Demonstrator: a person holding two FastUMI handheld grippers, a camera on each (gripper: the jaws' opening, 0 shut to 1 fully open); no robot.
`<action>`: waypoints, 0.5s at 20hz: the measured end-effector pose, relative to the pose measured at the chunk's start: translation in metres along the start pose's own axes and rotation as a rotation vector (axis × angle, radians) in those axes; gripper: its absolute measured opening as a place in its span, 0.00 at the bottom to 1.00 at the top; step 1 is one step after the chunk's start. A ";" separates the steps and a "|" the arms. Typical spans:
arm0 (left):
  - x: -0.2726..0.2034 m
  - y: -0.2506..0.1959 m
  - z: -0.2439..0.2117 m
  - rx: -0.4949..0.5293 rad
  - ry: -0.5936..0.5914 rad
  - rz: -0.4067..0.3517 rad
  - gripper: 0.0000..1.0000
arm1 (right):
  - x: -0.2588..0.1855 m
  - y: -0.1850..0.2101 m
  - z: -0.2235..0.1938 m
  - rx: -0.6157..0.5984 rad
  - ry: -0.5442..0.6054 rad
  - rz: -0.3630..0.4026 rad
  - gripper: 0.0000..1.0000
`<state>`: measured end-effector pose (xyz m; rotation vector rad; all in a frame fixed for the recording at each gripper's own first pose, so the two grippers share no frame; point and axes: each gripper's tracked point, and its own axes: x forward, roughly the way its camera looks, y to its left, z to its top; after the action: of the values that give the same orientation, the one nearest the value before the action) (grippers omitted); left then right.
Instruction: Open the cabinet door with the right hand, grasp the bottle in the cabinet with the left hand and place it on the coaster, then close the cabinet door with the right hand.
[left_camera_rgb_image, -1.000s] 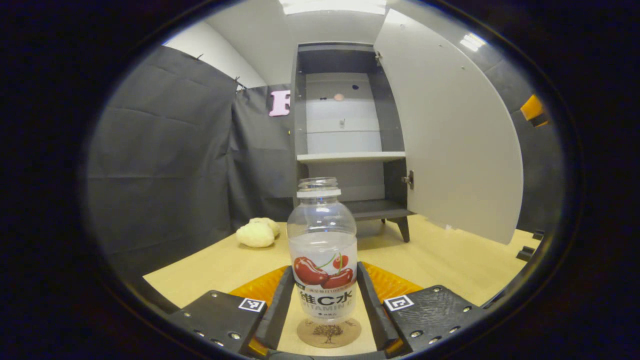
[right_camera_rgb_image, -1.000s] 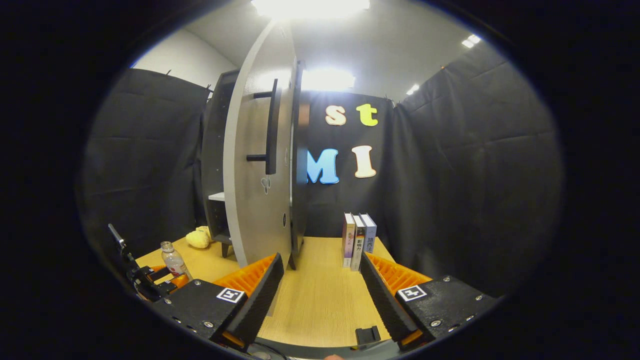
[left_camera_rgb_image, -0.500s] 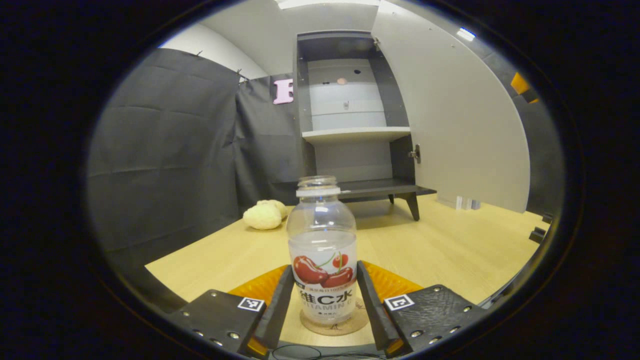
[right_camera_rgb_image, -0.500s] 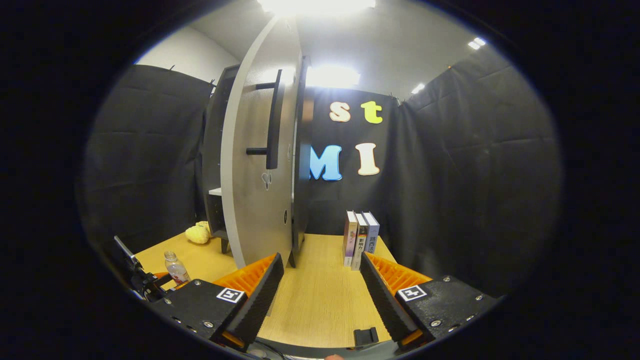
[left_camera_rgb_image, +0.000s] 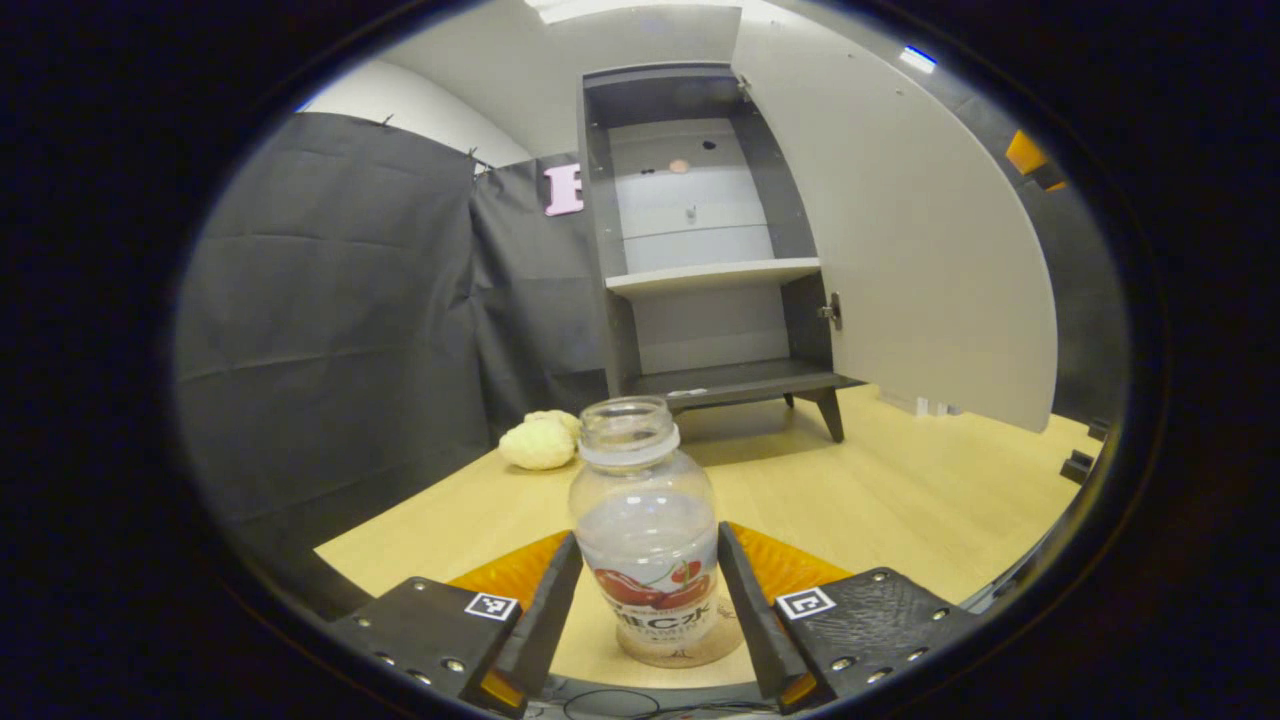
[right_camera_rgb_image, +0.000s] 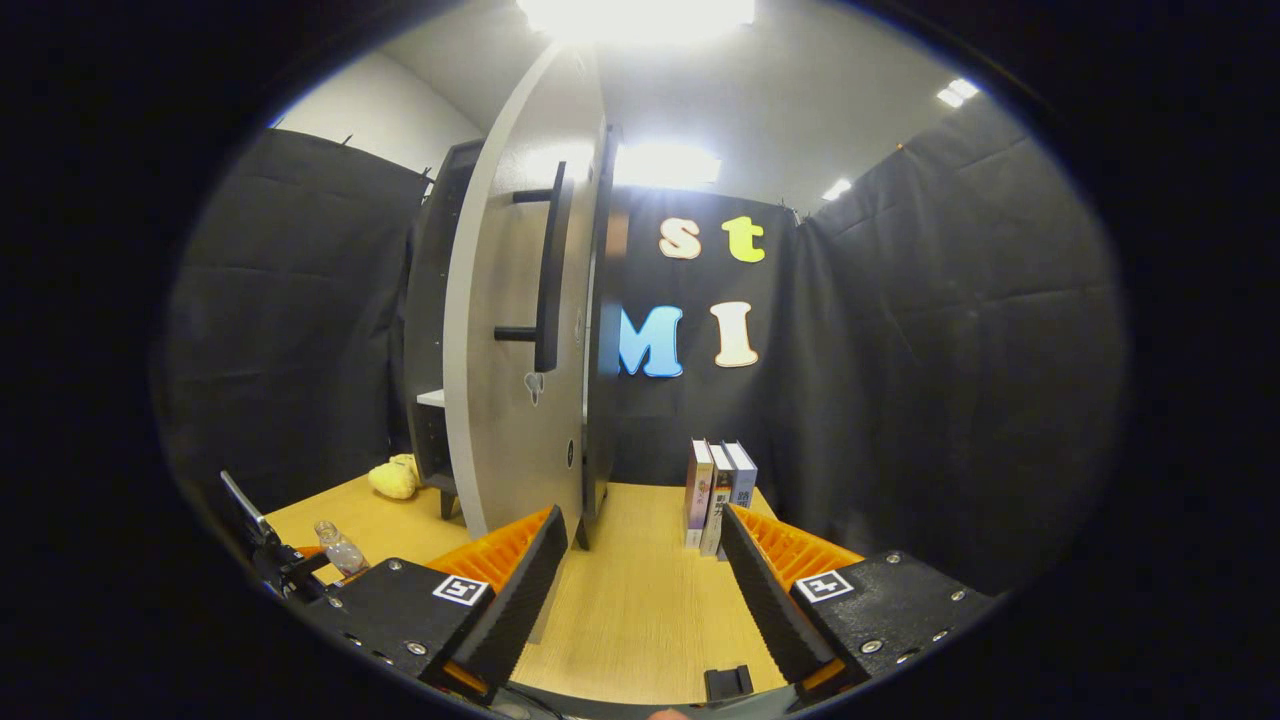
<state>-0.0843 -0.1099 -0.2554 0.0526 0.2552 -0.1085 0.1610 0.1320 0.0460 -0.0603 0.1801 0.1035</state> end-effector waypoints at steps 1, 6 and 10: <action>-0.002 0.000 0.006 0.003 0.001 0.000 0.73 | 0.001 0.001 0.004 0.012 -0.015 0.000 0.95; -0.035 0.006 0.051 -0.014 -0.004 -0.007 0.84 | 0.012 -0.007 0.024 0.075 -0.098 -0.059 0.95; -0.058 0.020 0.104 -0.058 -0.028 -0.001 0.83 | 0.013 -0.009 0.035 0.147 -0.120 -0.113 0.95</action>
<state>-0.1122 -0.0915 -0.1398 -0.0072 0.2303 -0.1031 0.1812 0.1268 0.0784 0.0824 0.0641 -0.0188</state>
